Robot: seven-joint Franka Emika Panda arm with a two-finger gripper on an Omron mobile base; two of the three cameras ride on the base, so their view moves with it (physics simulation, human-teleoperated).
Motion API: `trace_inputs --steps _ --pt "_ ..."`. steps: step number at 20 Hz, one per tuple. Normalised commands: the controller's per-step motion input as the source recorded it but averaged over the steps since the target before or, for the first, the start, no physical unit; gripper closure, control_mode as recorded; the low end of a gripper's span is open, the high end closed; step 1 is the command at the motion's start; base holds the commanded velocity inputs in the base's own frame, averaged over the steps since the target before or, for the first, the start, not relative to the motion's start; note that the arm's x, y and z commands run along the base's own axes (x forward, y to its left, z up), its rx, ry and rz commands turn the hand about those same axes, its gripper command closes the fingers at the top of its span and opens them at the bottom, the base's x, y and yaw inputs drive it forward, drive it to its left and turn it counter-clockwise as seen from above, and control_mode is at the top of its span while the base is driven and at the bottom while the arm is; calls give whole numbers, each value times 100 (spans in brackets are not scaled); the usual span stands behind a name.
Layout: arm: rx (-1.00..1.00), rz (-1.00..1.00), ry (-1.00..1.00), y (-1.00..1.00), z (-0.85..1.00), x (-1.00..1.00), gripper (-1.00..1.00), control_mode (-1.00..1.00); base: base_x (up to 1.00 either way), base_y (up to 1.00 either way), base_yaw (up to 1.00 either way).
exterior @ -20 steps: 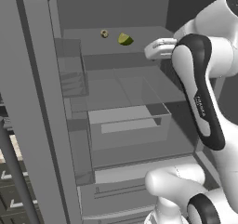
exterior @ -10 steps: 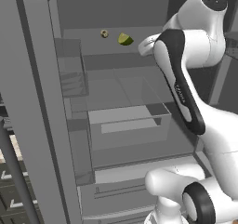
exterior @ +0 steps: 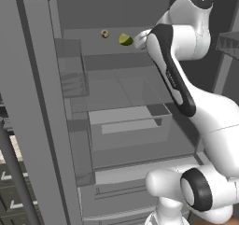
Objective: Take the lemon wedge from the fridge and place it on the plate with fish on the dining counter.
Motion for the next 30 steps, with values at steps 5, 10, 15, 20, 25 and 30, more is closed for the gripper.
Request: trace_inputs --steps 5,10,15,20,25,30 --pt "4 0 -12 1 -6 52 -100 -100 0 0 0" --pt "6 0 -7 14 -17 22 -100 -100 0 0 0" --pt "0 0 0 15 0 3 -100 -100 0 0 0" --pt "0 0 -1 22 -2 7 -100 -100 0 0 0" --pt "0 0 0 0 0 36 -100 -100 0 0 0" --pt "1 0 1 0 0 50 -100 -100 0 0 0"
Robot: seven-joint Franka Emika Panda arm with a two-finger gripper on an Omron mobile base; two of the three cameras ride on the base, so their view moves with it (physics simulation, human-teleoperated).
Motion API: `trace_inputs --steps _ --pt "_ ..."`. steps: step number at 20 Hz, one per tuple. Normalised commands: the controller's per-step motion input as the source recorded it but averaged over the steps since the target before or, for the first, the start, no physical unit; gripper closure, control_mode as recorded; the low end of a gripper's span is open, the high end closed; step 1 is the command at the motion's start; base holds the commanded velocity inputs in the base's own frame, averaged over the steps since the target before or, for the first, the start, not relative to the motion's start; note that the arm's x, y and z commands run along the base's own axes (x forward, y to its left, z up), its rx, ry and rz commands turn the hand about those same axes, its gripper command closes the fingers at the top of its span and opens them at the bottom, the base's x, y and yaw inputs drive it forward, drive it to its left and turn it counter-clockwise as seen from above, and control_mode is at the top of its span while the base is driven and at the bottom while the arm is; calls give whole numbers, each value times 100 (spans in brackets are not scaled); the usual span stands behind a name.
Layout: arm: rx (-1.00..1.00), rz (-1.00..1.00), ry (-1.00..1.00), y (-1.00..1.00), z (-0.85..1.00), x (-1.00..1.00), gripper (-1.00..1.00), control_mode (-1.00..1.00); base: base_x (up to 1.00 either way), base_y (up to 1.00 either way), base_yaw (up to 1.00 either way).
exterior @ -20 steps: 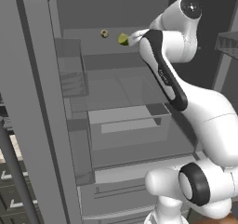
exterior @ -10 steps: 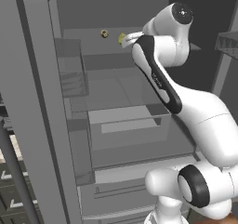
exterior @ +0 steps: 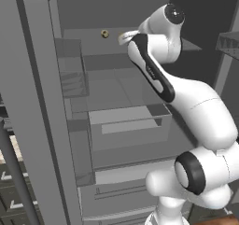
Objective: Take the lemon wedge from the fridge and place it on the plate with fish on the dining counter.
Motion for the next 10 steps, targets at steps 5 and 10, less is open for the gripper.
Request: trace_inputs --steps 5,10 --pt "6 0 5 0 0 44 -100 -100 0 0 0" --pt "8 0 10 0 -7 52 -100 -100 0 0 0"
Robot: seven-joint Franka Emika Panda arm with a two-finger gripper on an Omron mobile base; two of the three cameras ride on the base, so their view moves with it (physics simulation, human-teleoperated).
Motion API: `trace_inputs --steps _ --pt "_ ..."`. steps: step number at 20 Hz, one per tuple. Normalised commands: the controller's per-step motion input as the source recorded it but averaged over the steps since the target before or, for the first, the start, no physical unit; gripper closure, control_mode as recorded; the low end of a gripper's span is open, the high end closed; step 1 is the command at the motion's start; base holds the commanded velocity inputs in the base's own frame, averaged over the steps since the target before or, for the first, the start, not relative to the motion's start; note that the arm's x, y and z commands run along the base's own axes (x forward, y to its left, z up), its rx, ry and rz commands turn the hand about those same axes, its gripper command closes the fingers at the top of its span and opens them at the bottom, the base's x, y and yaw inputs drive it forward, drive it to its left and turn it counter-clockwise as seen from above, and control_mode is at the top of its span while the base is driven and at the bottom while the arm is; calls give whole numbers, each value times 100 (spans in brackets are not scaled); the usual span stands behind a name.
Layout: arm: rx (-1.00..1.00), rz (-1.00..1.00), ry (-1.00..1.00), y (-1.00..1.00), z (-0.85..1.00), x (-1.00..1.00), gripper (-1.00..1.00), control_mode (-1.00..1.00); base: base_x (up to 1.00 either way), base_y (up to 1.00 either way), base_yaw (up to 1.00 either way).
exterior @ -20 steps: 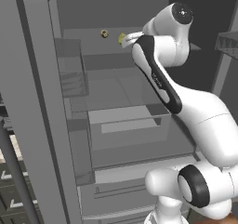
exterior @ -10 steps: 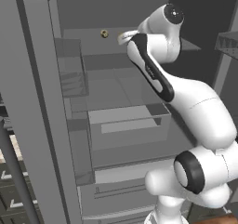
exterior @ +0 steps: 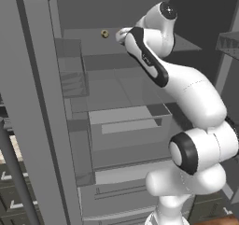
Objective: Take the lemon wedge from the fridge and place it on the plate with fish on the dining counter.
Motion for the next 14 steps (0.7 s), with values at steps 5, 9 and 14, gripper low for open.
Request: trace_inputs --steps 5,9,14 --pt "3 0 8 0 -9 54 -100 -100 0 0 0" --pt "0 0 2 9 -9 54 -100 -100 0 0 0" --pt "0 0 2 36 -20 37 -100 -100 0 0 0"
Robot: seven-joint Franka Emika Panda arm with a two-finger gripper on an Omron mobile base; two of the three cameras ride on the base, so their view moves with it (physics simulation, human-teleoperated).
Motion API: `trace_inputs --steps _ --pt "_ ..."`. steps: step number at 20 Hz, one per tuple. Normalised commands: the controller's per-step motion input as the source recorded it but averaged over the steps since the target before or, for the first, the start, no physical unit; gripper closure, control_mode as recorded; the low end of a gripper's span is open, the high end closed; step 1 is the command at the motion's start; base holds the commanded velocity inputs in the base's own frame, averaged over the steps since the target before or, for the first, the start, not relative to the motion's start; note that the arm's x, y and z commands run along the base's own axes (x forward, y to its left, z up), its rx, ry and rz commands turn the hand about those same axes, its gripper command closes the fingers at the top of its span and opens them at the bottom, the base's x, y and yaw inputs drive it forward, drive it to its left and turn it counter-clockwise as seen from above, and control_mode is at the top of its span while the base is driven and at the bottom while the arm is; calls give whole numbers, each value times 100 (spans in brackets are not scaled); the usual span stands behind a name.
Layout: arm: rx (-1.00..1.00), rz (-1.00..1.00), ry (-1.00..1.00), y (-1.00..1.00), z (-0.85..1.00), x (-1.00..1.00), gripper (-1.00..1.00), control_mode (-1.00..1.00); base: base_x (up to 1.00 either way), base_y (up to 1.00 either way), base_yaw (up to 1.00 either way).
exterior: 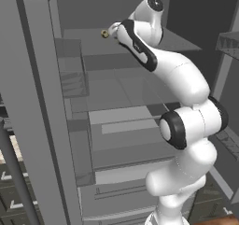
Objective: Take the lemon wedge from the fridge and place it on the plate with fish on the dining counter.
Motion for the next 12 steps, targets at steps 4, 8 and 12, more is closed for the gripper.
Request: trace_inputs --steps 4,8,12 --pt "0 0 1 54 -46 8 100 -100 0 0 0" --pt "0 0 2 49 -91 -1 100 -100 0 0 0" --pt "0 0 0 3 -29 0 100 -100 0 0 0"
